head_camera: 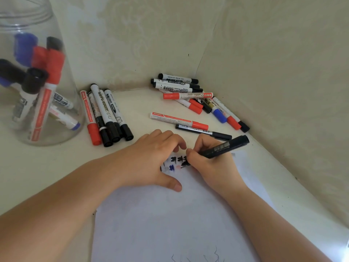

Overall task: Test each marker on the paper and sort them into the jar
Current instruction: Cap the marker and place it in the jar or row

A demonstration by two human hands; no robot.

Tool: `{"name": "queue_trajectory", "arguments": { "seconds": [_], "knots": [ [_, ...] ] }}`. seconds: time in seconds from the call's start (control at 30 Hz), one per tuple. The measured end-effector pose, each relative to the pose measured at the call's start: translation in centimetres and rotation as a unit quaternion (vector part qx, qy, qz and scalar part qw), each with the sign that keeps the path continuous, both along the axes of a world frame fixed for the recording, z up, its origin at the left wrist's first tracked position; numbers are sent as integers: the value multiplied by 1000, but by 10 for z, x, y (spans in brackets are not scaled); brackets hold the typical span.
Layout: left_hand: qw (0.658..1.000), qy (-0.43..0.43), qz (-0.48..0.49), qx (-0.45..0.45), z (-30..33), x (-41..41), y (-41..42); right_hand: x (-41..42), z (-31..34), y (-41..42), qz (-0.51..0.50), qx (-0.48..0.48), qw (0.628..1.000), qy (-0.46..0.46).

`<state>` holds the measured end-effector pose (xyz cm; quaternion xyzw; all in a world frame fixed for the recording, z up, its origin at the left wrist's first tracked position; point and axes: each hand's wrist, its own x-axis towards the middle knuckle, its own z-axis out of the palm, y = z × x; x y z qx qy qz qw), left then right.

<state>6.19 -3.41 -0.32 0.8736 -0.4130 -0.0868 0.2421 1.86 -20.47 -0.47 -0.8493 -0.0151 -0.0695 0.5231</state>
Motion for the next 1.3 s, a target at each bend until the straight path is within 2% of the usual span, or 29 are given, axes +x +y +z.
{"name": "queue_trajectory", "arguments": {
  "seconds": [0.27,0.43,0.67,0.93,1.13,1.2,1.3],
  "knots": [
    [999,-36,-20,-11,3,-3,-1,2,1,-3,-16,33,999,9],
    [1000,14,-4,-6,2,-2,1,1,1,-1,-2,5,999,38],
    [1000,25,4,1,1,1,-2,0,0,3,-13,0,1000,2],
    [1000,24,0,-3,1,0,-1,2,3,-1,-17,8,999,35],
    [1000,26,-3,-11,1,1,-2,1,1,3,-37,-7,999,6],
    [1000,27,-2,-14,2,0,-1,3,3,0,-48,20,999,16],
    [999,32,3,-26,3,-2,2,3,8,-10,-56,185,980,45]
  ]
}}
